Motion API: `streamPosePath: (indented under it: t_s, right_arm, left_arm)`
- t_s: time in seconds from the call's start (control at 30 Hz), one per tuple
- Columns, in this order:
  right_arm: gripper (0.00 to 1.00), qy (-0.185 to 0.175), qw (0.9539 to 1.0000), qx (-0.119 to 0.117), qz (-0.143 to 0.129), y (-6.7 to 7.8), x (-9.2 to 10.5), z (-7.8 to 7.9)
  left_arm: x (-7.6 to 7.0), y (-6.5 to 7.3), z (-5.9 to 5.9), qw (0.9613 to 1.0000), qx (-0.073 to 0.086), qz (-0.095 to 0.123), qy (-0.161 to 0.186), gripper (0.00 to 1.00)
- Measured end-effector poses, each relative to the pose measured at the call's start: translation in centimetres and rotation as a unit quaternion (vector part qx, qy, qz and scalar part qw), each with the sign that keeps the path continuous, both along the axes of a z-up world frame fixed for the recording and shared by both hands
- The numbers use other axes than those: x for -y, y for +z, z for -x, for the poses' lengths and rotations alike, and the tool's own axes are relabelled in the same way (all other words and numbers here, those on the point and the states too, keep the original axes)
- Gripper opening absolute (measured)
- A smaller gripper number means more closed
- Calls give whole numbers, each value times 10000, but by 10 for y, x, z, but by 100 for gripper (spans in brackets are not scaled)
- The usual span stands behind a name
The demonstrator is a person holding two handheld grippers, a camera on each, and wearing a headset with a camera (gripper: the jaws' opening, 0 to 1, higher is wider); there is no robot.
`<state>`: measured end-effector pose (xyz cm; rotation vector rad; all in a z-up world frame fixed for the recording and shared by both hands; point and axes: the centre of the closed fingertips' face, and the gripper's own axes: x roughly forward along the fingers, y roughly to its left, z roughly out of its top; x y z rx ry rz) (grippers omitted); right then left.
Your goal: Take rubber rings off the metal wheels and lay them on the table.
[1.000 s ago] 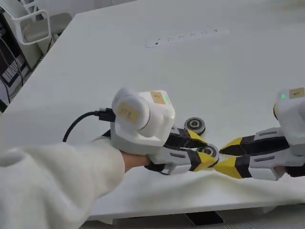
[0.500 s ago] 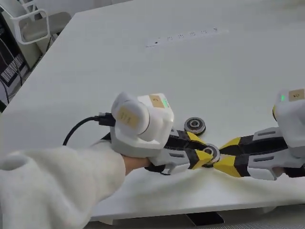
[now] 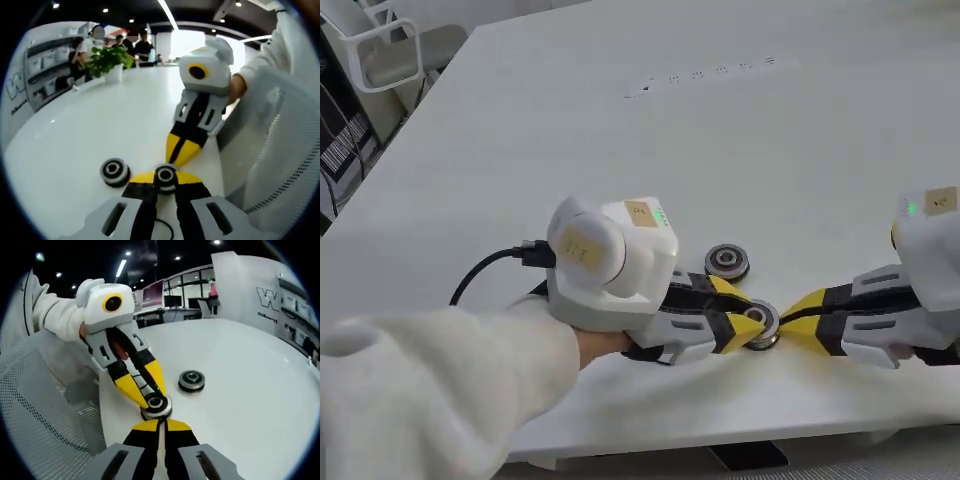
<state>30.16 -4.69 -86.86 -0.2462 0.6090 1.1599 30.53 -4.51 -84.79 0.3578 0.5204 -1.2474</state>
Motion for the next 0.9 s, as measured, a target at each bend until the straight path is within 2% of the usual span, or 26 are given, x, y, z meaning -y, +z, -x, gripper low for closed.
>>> streamPosePath:
  t_s: [0.07,0.1,0.17,0.2,0.23,0.3,0.33,0.4,0.43,0.5,0.53,0.57,0.6,0.63,0.67,0.7,0.73,0.77,0.83,0.87,0.9]
  right_arm:
    - [0,6,9999,112,4,0,0,0]
    - [0,-25,10000,56,3,-1,0,0]
    - [0,-270,9993,-259,-81,-1,1,-1]
    - [0,-361,9988,-322,-116,-1,1,-3]
    - [0,-481,9972,-535,-189,-1,2,-4]
    - [0,-829,9908,-995,-379,-1,3,-5]
    - [0,-824,9904,-1019,-439,-1,3,-6]
    - [0,-1117,9799,-1490,-709,0,4,-6]
    - [0,-1276,9721,-1762,-879,1,4,-6]
    - [0,-1427,9626,-2029,-1089,2,5,-8]
    - [0,-1546,9542,-2243,-1238,2,6,-8]
    - [0,-1614,9486,-2376,-1328,3,6,-8]
    - [0,-1701,9400,-2558,-1486,4,6,-8]
    - [0,-1752,9348,-2654,-1584,6,7,-9]
    - [0,-1885,9253,-2763,-1790,9,8,-12]
    - [0,-1900,9154,-2986,-1919,11,8,-11]
    - [0,-1932,9102,-3077,-1990,12,8,-11]
    - [0,-1965,9027,-3190,-2115,14,8,-9]
    - [0,-2002,8983,-3264,-2154,11,9,-8]
    - [0,-2032,8859,-3456,-2336,15,7,-7]
    - [0,-2035,8795,-3550,-2428,17,6,-7]
  left_arm:
    - [0,0,0,10000,34,24,15,14]
    - [0,0,0,10000,55,43,13,14]
    - [0,0,-1,10000,36,77,32,14]
    - [-1,0,-1,10000,47,73,20,14]
    - [-1,0,-1,10000,68,60,9,14]
    - [-1,0,-1,9999,130,50,-10,13]
    - [-1,0,-1,9999,147,51,-19,13]
    - [-1,-1,-1,9998,179,44,-45,13]
    - [-1,-1,-1,9997,238,8,-105,13]
    - [-1,-1,-1,9996,243,-13,-110,13]
    - [-1,-1,-1,9996,264,-20,-118,13]
    - [-1,-1,-1,9995,274,-17,-123,13]
    - [-2,-1,-1,9995,274,-8,-124,13]
    - [-2,-1,-1,9995,273,-6,-126,13]
    - [-2,-1,-1,9995,277,-11,-132,13]
    - [-2,-1,-1,9995,278,-11,-133,13]
    - [-2,-1,-1,9995,278,-10,-132,13]
    - [-2,-1,-1,9995,281,-4,-129,13]
    - [-2,-1,-1,9995,281,23,-121,13]
    - [-2,-1,-1,9996,275,36,-111,13]
    - [-2,-1,-1,9995,278,38,-110,13]
